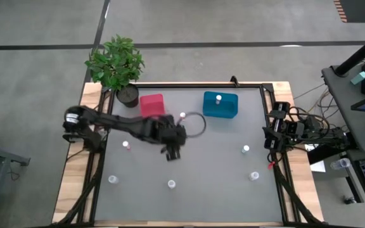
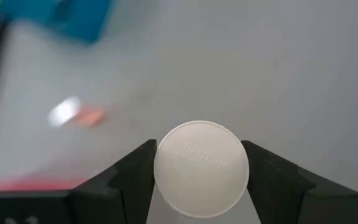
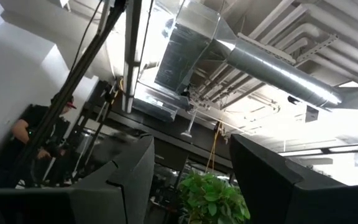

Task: Pick and place medicine bottles into bin by pill shape (circle, oval)
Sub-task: Put the orange capsule bottle into the red bin

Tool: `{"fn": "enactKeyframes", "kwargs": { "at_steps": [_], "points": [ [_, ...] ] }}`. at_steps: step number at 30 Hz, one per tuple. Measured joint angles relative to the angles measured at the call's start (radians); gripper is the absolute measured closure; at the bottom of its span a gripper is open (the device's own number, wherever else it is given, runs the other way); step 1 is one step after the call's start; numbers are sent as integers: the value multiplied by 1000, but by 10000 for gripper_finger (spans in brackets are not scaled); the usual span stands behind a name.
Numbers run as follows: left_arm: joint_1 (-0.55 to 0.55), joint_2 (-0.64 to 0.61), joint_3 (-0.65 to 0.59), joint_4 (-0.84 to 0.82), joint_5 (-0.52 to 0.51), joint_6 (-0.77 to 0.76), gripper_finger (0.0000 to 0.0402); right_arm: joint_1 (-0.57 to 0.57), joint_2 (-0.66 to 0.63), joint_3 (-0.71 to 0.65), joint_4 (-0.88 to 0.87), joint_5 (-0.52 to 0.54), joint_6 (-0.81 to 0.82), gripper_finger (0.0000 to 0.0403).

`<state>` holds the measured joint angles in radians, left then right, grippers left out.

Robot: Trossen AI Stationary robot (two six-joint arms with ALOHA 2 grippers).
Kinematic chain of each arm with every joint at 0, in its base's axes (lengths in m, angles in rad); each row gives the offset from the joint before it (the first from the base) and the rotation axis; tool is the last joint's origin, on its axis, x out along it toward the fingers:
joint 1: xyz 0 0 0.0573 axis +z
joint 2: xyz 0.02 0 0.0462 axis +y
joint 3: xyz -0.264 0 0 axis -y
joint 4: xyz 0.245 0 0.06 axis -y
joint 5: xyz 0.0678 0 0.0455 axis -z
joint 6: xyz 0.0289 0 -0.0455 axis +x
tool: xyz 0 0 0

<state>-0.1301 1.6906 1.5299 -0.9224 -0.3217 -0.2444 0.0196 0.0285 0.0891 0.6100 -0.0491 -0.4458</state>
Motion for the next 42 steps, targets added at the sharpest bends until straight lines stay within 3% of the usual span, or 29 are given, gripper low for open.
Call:
{"fn": "enactKeyframes", "kwargs": {
  "at_steps": [4,12,20,25,31,42],
  "points": [
    [104,-40,-7,-114,-32,-39,200,0,0,0,0,-1,0,203],
    [344,-83,-108,-104,-86,-130,199,0,-1,0,1,-3,0,203],
    [526,-111,-305,152,-106,-273,199,0,-1,0,1,-2,0,203],
    [569,-108,-376,277,-106,-275,199,0,-1,0,0,-2,1,203],
    [576,-108,-407,287,-161,-297,199,0,-1,0,0,-2,1,203],
    [576,-108,-467,347,-163,-339,199,0,-1,0,0,-2,4,203]
  ]
}}
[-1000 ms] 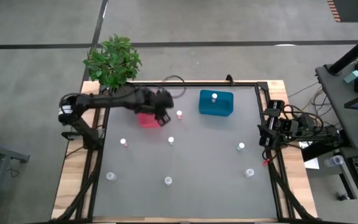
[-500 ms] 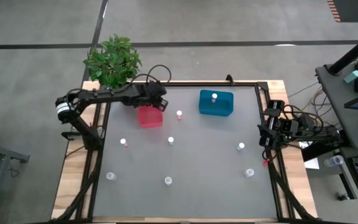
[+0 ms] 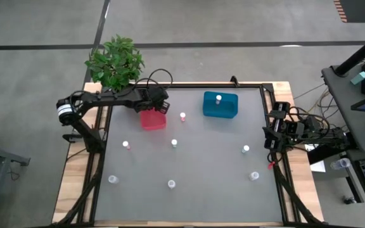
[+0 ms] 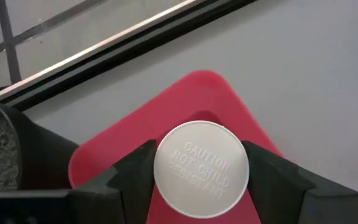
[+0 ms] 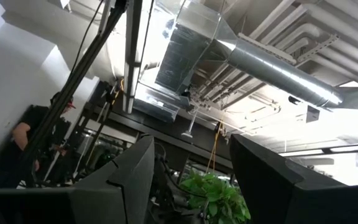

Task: Pick and place medicine bottles into bin by pill shape (circle, oval)
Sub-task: Put the orange capsule bottle into the red bin

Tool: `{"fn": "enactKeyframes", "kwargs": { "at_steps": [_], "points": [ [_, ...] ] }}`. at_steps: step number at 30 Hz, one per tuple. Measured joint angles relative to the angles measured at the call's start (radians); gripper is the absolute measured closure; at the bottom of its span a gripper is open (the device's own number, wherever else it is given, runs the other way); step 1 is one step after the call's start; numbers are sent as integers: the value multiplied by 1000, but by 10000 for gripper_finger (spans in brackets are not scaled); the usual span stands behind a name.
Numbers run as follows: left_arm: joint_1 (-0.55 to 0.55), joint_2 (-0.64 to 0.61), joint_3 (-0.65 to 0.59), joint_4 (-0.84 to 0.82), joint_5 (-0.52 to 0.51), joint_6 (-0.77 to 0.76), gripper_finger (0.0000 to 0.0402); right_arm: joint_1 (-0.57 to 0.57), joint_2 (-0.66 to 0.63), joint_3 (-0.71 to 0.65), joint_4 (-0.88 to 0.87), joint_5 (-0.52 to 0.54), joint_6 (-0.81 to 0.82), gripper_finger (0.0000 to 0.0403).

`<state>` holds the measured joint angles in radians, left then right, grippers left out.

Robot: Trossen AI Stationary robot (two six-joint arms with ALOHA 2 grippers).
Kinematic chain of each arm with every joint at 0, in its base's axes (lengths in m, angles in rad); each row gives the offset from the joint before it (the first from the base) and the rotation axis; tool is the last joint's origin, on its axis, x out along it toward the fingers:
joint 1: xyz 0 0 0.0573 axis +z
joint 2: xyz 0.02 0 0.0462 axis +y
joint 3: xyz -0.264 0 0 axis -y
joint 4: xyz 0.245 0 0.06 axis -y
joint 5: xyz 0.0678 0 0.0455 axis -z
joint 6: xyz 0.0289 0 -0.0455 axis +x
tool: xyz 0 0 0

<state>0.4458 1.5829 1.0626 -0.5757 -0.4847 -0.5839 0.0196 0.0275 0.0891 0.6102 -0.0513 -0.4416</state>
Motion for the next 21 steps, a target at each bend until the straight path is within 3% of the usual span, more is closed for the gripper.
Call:
{"fn": "enactKeyframes", "kwargs": {
  "at_steps": [21],
  "points": [
    [5,12,-57,122,-26,-41,199,0,0,0,5,0,-4,203]
  ]
}}
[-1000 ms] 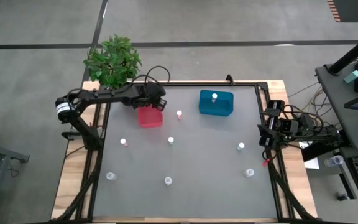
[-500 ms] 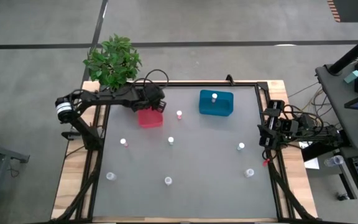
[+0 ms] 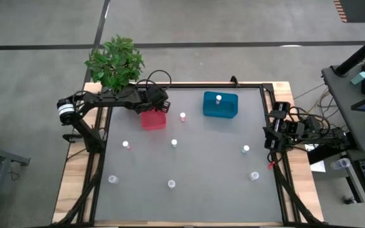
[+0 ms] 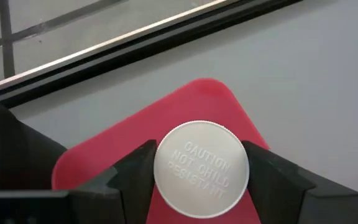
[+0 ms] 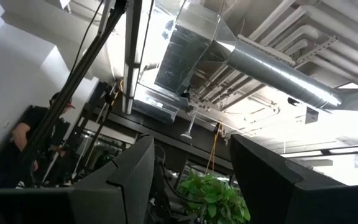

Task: Pick and place medicine bottles into bin by pill shape (circle, oval)
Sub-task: Put the orange capsule bottle into the red bin

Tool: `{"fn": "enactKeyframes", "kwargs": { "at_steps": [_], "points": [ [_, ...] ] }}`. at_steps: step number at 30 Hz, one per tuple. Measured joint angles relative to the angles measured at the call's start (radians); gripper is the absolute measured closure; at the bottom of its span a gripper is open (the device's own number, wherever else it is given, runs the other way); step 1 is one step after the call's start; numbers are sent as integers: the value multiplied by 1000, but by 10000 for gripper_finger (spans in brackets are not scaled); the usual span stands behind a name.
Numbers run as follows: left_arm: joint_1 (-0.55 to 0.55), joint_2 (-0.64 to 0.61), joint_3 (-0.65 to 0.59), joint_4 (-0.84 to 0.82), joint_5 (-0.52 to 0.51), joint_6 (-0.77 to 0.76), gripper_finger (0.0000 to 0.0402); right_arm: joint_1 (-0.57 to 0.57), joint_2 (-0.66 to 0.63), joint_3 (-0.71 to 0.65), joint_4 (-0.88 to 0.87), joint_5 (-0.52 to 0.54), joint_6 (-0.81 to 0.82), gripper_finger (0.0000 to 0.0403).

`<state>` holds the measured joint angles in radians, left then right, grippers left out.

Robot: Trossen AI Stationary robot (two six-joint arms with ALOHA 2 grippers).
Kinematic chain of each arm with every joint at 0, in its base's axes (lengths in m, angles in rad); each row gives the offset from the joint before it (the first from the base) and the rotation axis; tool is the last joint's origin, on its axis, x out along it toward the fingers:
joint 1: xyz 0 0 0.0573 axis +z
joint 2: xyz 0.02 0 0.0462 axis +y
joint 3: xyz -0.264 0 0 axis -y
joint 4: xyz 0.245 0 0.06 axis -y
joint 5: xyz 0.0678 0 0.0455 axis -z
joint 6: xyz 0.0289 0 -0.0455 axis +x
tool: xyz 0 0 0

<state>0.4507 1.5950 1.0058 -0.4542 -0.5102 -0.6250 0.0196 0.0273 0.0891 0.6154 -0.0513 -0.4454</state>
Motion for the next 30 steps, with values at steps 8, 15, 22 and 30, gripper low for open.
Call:
{"fn": "enactKeyframes", "kwargs": {
  "at_steps": [8,15,22,30],
  "points": [
    [0,42,0,8,7,0,199,0,0,0,0,0,0,203],
    [0,42,0,9,7,-5,198,0,0,0,0,0,-1,203],
    [0,42,0,8,7,-5,175,0,0,0,0,0,-1,203],
    [0,34,0,-9,8,48,147,0,0,0,0,0,0,203]
  ]
}}
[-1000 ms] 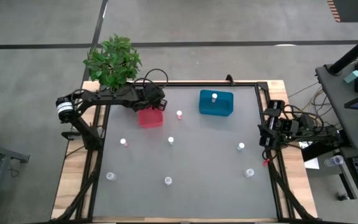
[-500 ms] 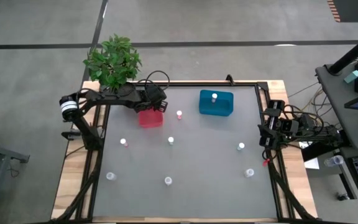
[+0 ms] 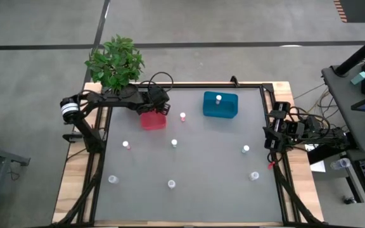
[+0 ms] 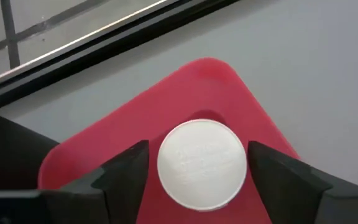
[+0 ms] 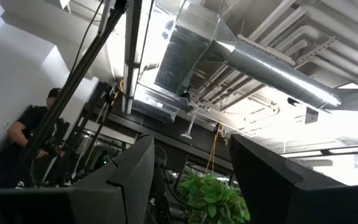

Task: Pick and place medicine bottles into bin by pill shape (circle, oval)
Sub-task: Put the orange capsule bottle into the red bin, then put the pink tablet bottle into the blue bin

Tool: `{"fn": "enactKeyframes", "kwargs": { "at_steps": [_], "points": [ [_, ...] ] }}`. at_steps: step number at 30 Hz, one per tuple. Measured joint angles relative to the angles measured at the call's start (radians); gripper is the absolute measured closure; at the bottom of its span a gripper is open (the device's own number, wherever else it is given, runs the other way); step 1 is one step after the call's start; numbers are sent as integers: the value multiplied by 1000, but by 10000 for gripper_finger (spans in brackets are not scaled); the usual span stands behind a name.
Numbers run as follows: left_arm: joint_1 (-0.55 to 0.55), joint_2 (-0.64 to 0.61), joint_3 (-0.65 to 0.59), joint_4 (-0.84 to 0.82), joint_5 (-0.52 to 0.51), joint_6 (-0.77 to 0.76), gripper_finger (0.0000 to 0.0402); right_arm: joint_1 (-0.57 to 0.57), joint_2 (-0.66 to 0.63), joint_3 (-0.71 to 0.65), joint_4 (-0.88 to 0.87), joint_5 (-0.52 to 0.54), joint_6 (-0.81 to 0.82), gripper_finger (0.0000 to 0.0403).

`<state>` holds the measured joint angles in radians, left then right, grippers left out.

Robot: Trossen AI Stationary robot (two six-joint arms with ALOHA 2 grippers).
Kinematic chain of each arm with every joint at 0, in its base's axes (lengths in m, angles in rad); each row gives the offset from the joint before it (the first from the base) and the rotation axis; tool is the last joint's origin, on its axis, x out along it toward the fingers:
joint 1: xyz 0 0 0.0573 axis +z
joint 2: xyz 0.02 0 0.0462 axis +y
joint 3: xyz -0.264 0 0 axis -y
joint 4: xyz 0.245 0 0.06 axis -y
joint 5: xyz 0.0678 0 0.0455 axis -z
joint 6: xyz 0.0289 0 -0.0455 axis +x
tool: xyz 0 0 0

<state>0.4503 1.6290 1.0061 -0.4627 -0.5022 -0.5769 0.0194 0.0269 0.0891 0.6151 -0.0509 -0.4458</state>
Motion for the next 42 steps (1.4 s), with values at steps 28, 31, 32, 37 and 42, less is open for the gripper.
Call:
{"fn": "enactKeyframes", "kwargs": {
  "at_steps": [28,31,32,37,42],
  "points": [
    [-452,-330,1,198,3,367,145,0,340,114,-7,115,96,203],
    [-536,-334,1,206,25,459,146,0,416,144,-20,141,139,203],
    [-561,-337,1,211,44,493,146,0,439,155,-28,143,145,203],
    [-671,-351,1,234,157,621,146,0,550,216,-70,191,201,203],
    [-737,-354,0,238,166,661,146,0,657,317,-181,194,268,203]
  ]
}}
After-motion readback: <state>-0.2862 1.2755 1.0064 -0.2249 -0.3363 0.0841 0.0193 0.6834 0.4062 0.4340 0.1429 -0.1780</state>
